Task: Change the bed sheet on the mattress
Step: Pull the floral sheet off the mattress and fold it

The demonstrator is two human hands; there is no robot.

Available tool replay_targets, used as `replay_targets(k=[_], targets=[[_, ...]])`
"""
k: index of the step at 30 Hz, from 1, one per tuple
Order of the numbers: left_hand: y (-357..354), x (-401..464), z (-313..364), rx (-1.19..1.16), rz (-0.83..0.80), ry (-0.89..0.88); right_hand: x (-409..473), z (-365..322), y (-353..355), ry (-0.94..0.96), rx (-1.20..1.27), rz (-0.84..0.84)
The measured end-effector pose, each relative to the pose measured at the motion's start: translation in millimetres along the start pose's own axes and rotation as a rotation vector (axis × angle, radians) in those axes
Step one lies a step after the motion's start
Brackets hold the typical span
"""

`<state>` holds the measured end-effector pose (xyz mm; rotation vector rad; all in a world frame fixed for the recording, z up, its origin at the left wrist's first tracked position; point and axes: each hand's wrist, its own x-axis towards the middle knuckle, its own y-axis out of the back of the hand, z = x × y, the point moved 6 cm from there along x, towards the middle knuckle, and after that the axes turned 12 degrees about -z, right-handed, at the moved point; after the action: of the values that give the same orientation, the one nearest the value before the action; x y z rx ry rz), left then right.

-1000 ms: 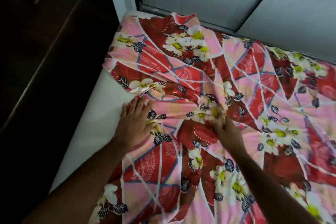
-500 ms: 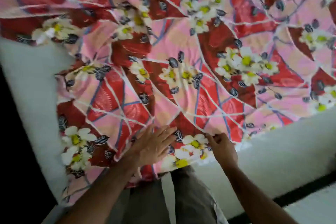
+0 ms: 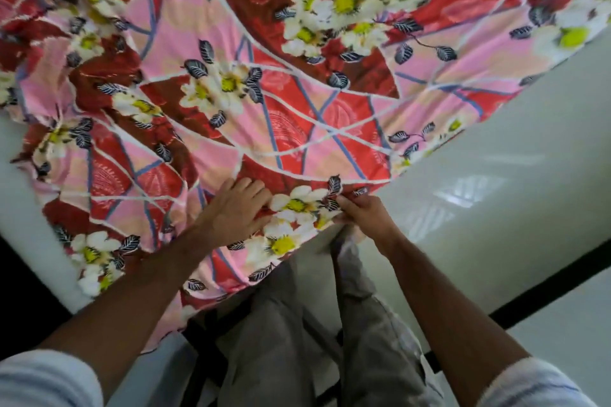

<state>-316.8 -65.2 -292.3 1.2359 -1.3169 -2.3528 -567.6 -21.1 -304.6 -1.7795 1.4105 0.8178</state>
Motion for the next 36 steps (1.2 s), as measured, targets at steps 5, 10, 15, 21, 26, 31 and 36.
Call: replay_targets(k=[5, 10, 15, 21, 26, 31, 36], targets=[[70.4, 27.0, 45.4, -0.439, 0.196, -0.012, -25.2, -113.3, -18.4, 0.362, 0.094, -0.285], [134.4, 63.3, 42.9, -0.477, 0.423, 0.292, -7.2, -159.2, 19.9, 0.323, 0.081, -0.242], [116.3, 102.3, 58.4, -0.037, 0.051, -0.009, -5.6, -68.0, 122.1, 0.062, 0.061, 0.076], [162.4, 177.7, 87.6, -0.215, 0.27, 0.037, 9.4, -53.0, 249.1, 0.062, 0.378, 0.405], [174.6, 246.7, 124.7, -0.097, -0.004, 0.128, 29.3, -81.0, 289.4, 0.15, 0.169, 0.423], [221.5, 287.5, 138.9, -0.371, -0.061, 0.221, -17.6, -140.7, 272.5, 0.486, 0.254, -0.02], [298.2, 347.7, 168.8, -0.479, 0.145, 0.065, -14.7, -144.0, 312.5, 0.36, -0.102, -0.114]])
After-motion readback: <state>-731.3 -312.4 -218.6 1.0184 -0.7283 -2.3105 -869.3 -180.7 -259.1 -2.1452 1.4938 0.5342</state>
